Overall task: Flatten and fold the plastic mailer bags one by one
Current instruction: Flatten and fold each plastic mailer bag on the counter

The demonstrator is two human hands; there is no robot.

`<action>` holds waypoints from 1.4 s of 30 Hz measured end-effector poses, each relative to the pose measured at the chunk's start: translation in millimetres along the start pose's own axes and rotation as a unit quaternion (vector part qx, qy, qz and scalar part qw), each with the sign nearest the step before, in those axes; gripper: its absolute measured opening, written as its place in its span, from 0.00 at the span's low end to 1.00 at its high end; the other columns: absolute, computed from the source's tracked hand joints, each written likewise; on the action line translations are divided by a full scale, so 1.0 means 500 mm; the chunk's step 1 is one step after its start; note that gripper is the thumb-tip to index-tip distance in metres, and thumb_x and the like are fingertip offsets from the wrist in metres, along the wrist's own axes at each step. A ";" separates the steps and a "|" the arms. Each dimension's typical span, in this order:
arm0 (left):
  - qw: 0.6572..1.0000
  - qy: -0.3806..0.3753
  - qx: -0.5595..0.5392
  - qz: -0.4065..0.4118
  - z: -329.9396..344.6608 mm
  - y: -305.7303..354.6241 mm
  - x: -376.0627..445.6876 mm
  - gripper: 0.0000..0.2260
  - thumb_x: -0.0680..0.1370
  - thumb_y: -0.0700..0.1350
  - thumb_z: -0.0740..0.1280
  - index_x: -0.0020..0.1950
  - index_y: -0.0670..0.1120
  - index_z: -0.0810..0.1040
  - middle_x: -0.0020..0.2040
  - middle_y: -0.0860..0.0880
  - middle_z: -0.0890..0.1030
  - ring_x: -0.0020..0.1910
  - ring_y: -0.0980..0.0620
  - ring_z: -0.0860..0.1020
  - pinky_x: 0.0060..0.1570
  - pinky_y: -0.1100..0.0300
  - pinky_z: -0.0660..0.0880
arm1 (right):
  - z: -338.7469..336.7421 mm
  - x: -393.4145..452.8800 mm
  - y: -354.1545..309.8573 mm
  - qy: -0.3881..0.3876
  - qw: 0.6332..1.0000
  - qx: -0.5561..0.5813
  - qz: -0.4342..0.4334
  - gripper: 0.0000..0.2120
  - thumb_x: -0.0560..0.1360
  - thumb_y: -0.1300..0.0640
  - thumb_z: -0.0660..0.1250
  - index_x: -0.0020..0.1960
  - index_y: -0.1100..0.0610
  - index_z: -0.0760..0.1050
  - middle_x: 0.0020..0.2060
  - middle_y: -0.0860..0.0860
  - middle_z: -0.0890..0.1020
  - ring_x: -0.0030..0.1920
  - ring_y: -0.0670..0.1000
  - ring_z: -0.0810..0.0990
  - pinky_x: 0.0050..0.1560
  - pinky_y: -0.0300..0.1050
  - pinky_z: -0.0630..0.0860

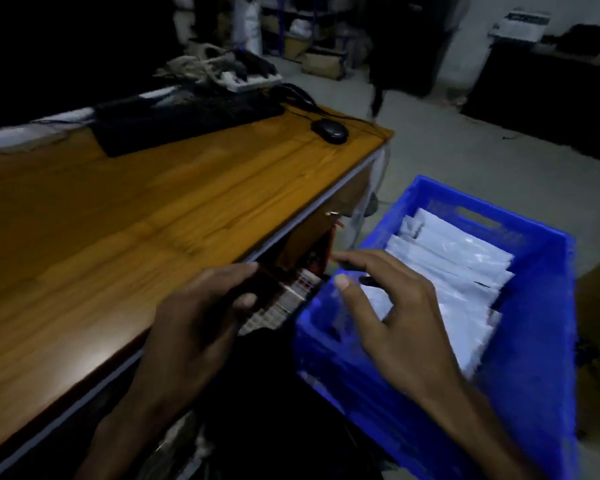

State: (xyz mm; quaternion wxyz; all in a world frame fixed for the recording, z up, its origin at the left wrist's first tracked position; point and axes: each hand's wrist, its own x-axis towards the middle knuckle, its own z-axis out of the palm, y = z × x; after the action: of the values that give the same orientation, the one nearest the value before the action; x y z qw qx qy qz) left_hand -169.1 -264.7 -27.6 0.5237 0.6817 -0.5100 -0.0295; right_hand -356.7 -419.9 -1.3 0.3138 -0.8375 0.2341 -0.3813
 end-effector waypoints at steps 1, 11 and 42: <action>0.999 0.036 0.020 -0.013 -0.046 -0.005 -0.030 0.13 0.80 0.44 0.70 0.64 0.45 0.83 0.62 0.55 0.84 0.62 0.57 0.81 0.59 0.61 0.77 | 0.033 0.010 -0.025 -0.013 0.999 0.019 -0.023 0.11 0.82 0.55 0.68 0.62 0.53 0.82 0.57 0.44 0.84 0.60 0.42 0.81 0.60 0.44 0.78; 0.890 0.315 0.243 -0.222 -0.410 -0.010 -0.377 0.13 0.81 0.50 0.70 0.66 0.55 0.82 0.60 0.52 0.83 0.56 0.49 0.83 0.51 0.47 0.80 | 0.445 0.022 -0.316 -0.245 0.924 0.204 -0.213 0.12 0.82 0.55 0.68 0.64 0.53 0.81 0.58 0.44 0.83 0.60 0.43 0.80 0.59 0.46 0.77; 0.550 0.284 0.620 -0.483 -0.865 -0.217 -0.430 0.05 0.76 0.49 0.74 0.45 0.48 0.84 0.50 0.46 0.83 0.56 0.40 0.76 0.54 0.41 0.75 | 1.198 0.061 -0.748 -0.392 0.788 0.094 -0.466 0.16 0.78 0.50 0.71 0.65 0.49 0.81 0.65 0.50 0.79 0.65 0.52 0.76 0.64 0.52 0.74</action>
State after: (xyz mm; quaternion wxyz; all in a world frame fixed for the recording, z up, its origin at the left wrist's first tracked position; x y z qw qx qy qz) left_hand 48.5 179.7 -19.8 -0.0041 0.9540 0.1790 0.2402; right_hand 189.3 28.3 -29.7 0.2400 -0.8886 -0.3649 -0.1403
